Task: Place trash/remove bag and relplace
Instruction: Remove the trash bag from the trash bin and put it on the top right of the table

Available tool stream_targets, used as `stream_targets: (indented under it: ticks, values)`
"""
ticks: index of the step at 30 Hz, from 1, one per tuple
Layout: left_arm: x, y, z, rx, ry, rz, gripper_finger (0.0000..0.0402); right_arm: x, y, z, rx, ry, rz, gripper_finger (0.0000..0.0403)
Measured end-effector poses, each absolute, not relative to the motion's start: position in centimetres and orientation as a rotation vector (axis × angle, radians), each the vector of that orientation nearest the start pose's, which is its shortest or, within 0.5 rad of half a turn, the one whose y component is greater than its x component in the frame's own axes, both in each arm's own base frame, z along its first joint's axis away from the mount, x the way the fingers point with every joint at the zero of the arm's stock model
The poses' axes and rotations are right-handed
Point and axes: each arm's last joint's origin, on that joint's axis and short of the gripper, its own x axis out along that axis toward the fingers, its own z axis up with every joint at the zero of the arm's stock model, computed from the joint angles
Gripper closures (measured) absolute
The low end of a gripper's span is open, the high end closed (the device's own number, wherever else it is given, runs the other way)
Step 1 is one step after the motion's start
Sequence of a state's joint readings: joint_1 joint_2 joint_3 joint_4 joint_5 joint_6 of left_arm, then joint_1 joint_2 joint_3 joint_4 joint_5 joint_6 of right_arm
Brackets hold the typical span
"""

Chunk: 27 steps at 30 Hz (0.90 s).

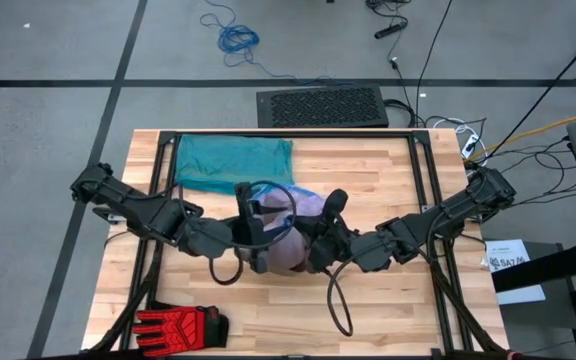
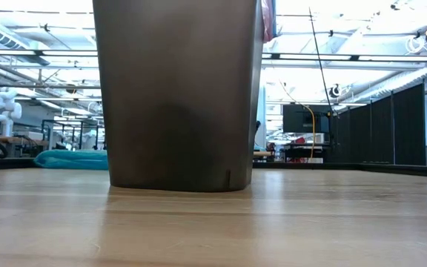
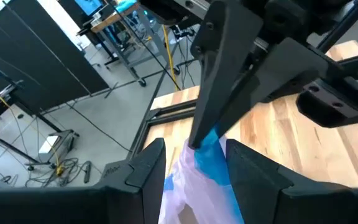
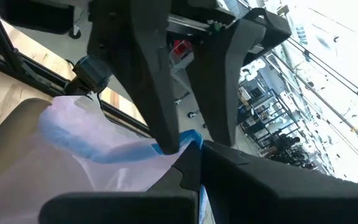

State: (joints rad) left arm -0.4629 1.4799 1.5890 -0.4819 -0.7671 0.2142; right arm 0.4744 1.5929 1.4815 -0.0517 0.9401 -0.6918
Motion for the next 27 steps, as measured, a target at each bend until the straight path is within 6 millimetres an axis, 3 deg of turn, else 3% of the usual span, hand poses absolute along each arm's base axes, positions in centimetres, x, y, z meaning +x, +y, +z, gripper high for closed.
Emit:
stream_targets:
  ticks: [7, 16, 27]
  values:
    - [29.41, -11.86, 41.9, 0.381, 0.341, 0.29, 0.0257, 33.13, 14.21, 38.59, -0.786, 0.285, -0.409, 0.0403]
    - [29.53, -11.47, 41.65, 0.412, 0.371, 0.265, 0.0391, 33.13, 14.21, 38.6, -0.784, 0.285, -0.413, 0.0403]
    - [29.59, -11.52, 41.82, 0.442, 0.359, 0.259, 0.04, 32.18, 14.55, 39.47, -0.747, 0.276, -0.525, 0.0384]
